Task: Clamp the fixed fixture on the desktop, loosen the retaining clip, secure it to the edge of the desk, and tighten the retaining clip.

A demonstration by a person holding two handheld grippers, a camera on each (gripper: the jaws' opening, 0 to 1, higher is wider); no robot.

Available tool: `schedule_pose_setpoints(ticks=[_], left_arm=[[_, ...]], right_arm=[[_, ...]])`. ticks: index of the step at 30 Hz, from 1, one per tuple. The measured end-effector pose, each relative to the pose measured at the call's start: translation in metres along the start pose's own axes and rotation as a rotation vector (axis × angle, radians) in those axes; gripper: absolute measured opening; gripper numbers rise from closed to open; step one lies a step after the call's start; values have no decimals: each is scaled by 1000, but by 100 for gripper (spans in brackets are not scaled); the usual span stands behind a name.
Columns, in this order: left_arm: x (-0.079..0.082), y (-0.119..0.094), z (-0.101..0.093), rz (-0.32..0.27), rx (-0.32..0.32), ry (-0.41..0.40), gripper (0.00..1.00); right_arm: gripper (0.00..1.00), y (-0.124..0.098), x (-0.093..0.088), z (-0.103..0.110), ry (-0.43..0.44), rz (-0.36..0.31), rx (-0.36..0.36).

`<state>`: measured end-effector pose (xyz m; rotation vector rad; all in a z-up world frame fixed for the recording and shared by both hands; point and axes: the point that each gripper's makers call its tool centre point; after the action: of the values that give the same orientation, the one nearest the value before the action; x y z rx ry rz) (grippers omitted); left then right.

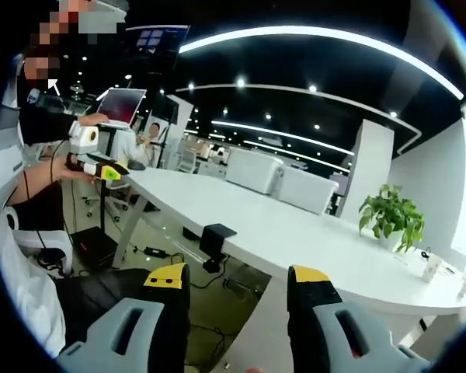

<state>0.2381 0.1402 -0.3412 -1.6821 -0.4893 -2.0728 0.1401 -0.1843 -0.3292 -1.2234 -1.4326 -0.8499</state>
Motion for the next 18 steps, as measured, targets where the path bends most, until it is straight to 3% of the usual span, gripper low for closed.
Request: schedule_pose_setpoints(ticks=[18], left_arm=[[4,2,-2,-15,-3,7,26]], right_arm=[[48,-1,-9,1,4,13,-18]])
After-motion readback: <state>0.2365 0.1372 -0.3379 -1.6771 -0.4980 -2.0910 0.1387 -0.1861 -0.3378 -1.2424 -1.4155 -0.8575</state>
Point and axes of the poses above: the point that each gripper's makers call its tool centre point, and the gripper's own axes: y roughly forward along the fingers, z roughly to its left, x roughly out of its top, and after that the axes turned 6 degrees about y, right-handed
